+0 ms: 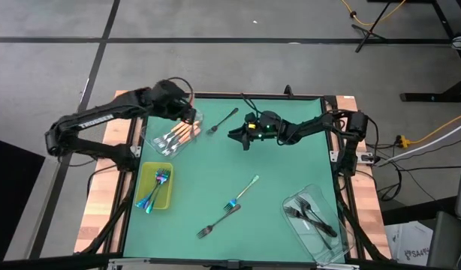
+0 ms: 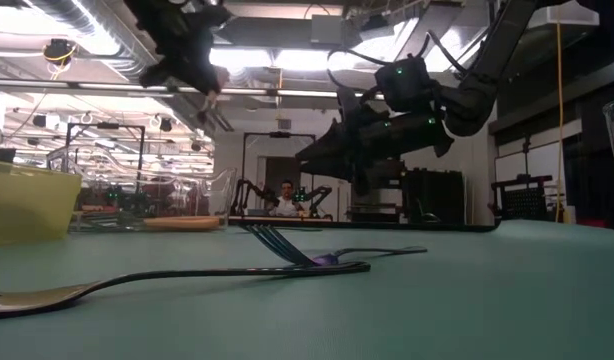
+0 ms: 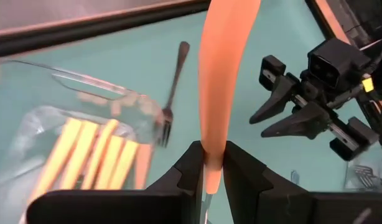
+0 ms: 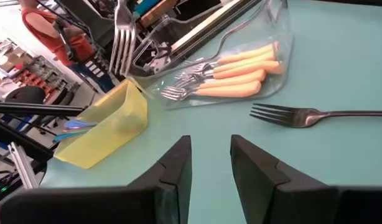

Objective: Sort silverware by color (type)
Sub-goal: Put the orange fork in the top transparent bin

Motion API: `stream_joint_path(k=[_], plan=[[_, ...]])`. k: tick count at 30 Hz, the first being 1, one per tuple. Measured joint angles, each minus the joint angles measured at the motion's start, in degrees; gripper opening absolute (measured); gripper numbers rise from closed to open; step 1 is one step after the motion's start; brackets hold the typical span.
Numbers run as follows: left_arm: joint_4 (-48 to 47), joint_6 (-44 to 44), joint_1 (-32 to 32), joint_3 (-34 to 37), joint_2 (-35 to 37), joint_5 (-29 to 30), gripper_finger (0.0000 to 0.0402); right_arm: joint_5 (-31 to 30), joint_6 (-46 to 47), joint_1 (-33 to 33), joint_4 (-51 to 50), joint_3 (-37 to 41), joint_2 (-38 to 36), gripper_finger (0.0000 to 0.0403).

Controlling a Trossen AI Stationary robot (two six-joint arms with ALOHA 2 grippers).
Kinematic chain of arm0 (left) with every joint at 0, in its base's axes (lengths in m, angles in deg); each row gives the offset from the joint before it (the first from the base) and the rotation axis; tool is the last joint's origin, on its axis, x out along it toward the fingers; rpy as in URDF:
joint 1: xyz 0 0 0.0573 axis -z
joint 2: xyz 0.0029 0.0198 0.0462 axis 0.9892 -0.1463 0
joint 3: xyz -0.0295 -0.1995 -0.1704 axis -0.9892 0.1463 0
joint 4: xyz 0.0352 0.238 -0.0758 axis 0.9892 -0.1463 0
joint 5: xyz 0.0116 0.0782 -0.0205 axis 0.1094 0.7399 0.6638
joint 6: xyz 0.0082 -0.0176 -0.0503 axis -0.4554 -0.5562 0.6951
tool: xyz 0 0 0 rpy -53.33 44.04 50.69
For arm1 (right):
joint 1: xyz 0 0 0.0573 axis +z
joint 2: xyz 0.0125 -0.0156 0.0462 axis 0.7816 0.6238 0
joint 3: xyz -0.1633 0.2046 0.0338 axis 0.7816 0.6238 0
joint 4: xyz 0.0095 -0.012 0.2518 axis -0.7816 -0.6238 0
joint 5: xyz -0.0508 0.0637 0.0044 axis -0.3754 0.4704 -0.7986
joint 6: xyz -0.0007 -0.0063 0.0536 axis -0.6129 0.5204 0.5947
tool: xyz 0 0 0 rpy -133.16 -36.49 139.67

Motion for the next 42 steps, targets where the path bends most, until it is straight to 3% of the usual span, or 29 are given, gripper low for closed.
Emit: stream_joint_path(k=[12, 21, 42], plan=[[-13.45, -12.61, -8.04, -0.02, 3.70, 0.61, 0.0044, -0.10, -0.20, 0.00, -0.11, 0.00, 0.00, 0.0099], [-19.89, -16.41, -8.31, -0.02, 1.48, 10.98, 0.0044, -2.10, -0.25, 0.00, -2.03, 0.00, 0.00, 0.0099], [-19.88, -21.14, -8.26, -0.02, -16.37, 11.98, 0.0044, -3.05, -0.25, 0.00, -4.50, 0.00, 0.00, 0.0099]])
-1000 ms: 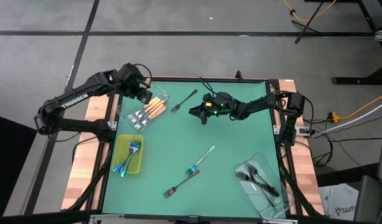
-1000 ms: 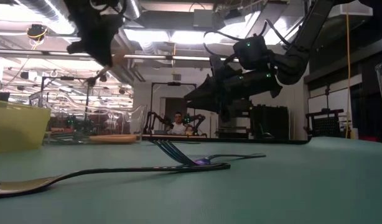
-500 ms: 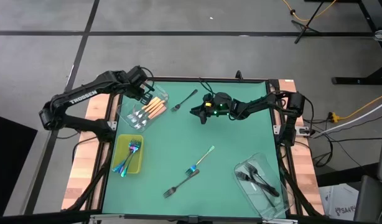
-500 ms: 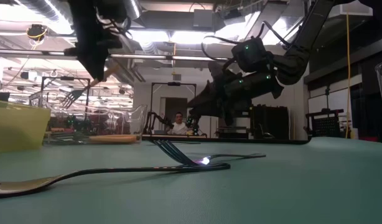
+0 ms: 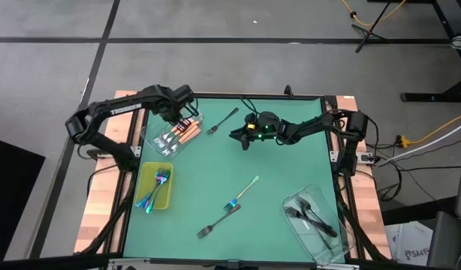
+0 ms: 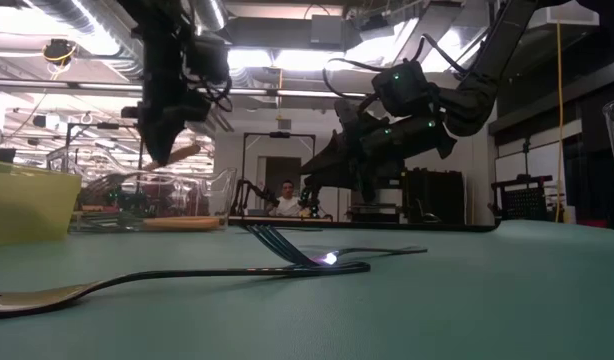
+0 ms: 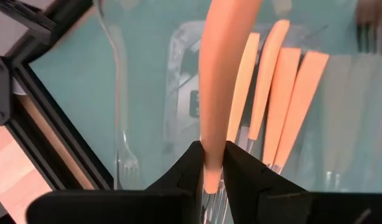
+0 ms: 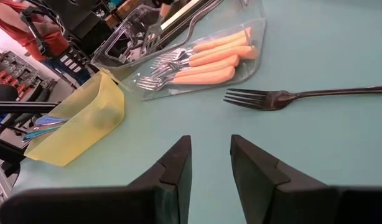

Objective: Sort silverware by color (type)
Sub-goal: Put the orange fork in the top transparent bin

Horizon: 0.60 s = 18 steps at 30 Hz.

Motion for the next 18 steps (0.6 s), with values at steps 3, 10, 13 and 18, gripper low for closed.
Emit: stream_joint_path(k=[3, 10, 13, 18], plan=[[0.01, -0.09, -0.02, 0.00, -2.51, -0.02, 0.0044, 0.01, 0.00, -0.02, -0.02, 0.00, 0.00, 0.0099], [0.17, -2.60, -0.02, 0.00, -7.19, -0.04, 0.0044, 0.02, 0.00, -0.02, -0.18, 0.00, 0.00, 0.0099], [0.36, -2.90, -0.02, 0.00, -8.75, -0.04, 0.0044, 0.02, 0.00, -0.02, -0.38, 0.00, 0.00, 0.0099], [0.59, -2.91, -0.02, 0.00, -11.03, -0.03, 0.0044, 0.02, 0.00, -0.04, -0.36, 0.00, 0.00, 0.0099]])
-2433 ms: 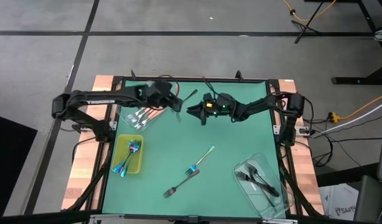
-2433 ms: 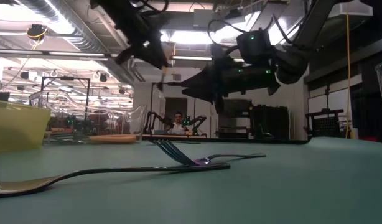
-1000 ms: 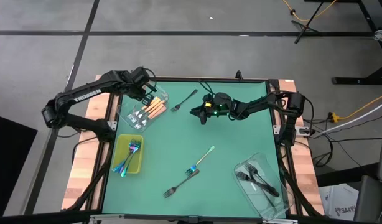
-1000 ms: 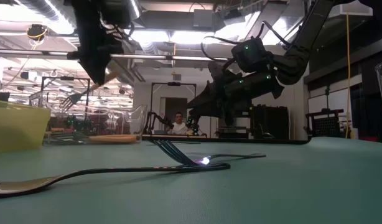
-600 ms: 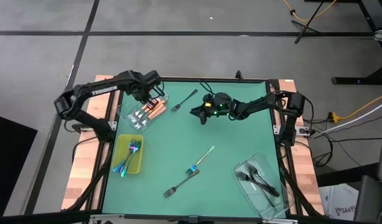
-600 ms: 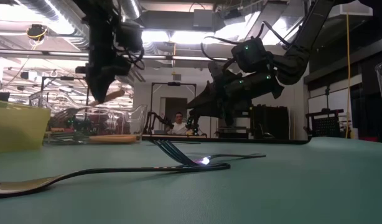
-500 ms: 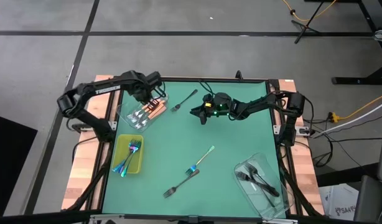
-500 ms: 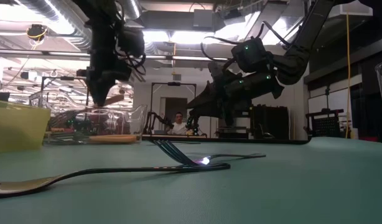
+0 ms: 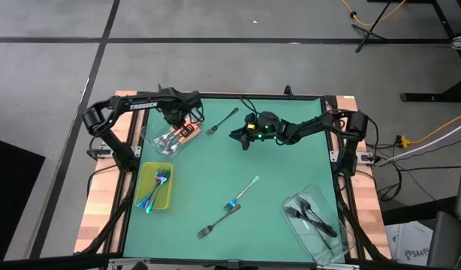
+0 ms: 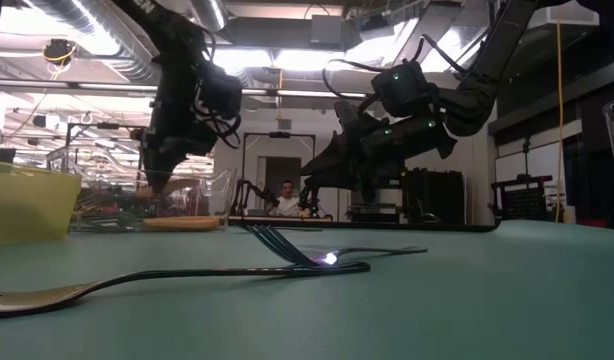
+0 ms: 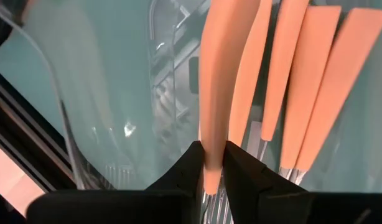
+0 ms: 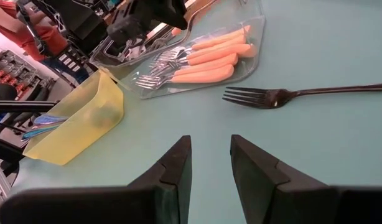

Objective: Sort silverware by color (type)
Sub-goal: Put the orange fork in the top transparent bin

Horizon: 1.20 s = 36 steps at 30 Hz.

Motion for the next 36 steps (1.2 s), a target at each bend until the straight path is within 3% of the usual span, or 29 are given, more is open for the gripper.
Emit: stream_joint_path(k=[10, 36], plan=[[2.37, 0.00, 0.00, 0.00, -3.04, 0.02, 0.0044, 0.00, 0.00, 0.00, -0.48, 0.00, 0.00, 0.0099], [7.41, 0.20, 0.01, 0.00, -3.14, 0.03, 0.0044, 0.02, 0.00, 0.00, -0.71, 0.00, 0.00, 0.0099]])
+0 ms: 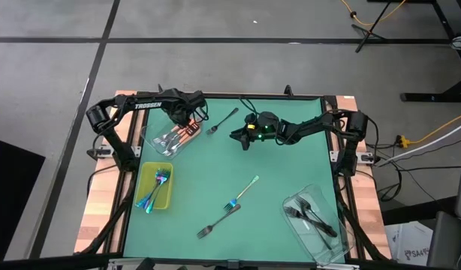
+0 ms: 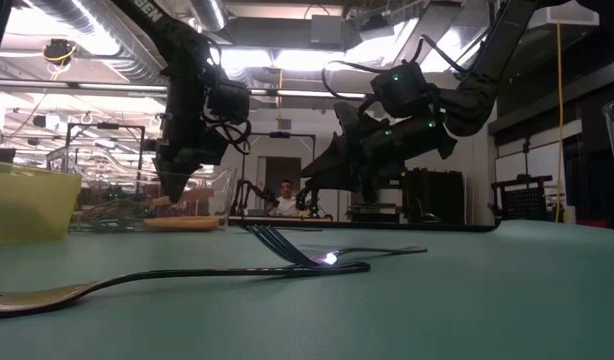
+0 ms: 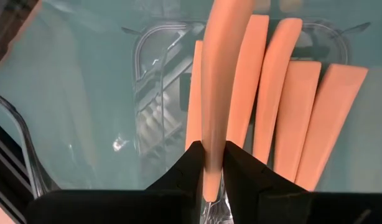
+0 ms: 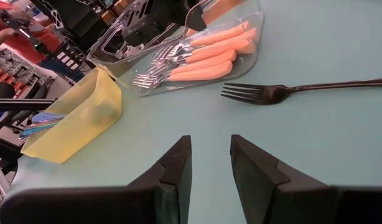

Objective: Sort silverware by color (type)
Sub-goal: Put the orange fork in the top transparent bin, then put the black fork in the bottom transparent bin

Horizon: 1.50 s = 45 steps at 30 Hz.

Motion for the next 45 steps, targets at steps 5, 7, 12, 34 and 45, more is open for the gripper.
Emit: stream_joint_path(k=[5, 7, 12, 34, 45], plan=[[0.03, 0.04, 0.00, 0.00, 0.00, 0.00, 0.0044, 0.00, 0.00, 0.00, -0.01, 0.00, 0.00, 0.0099], [0.03, 0.04, 0.00, 0.00, 0.00, 0.00, 0.0044, 0.00, -0.01, 0.00, -0.01, 0.00, 0.00, 0.0099], [0.03, 0.04, -0.01, 0.00, 0.00, 0.00, 0.0044, 0.00, -0.01, 0.00, -0.01, 0.00, 0.00, 0.0099], [1.78, 0.28, 0.01, 0.00, 0.00, 0.33, 0.0108, 0.01, -0.01, 0.02, -0.01, 0.01, 0.00, 0.0099], [1.78, 0.27, 0.01, 0.00, 0.00, 0.31, 0.0109, 0.01, 0.00, 0.02, -0.02, 0.01, 0.00, 0.0099]])
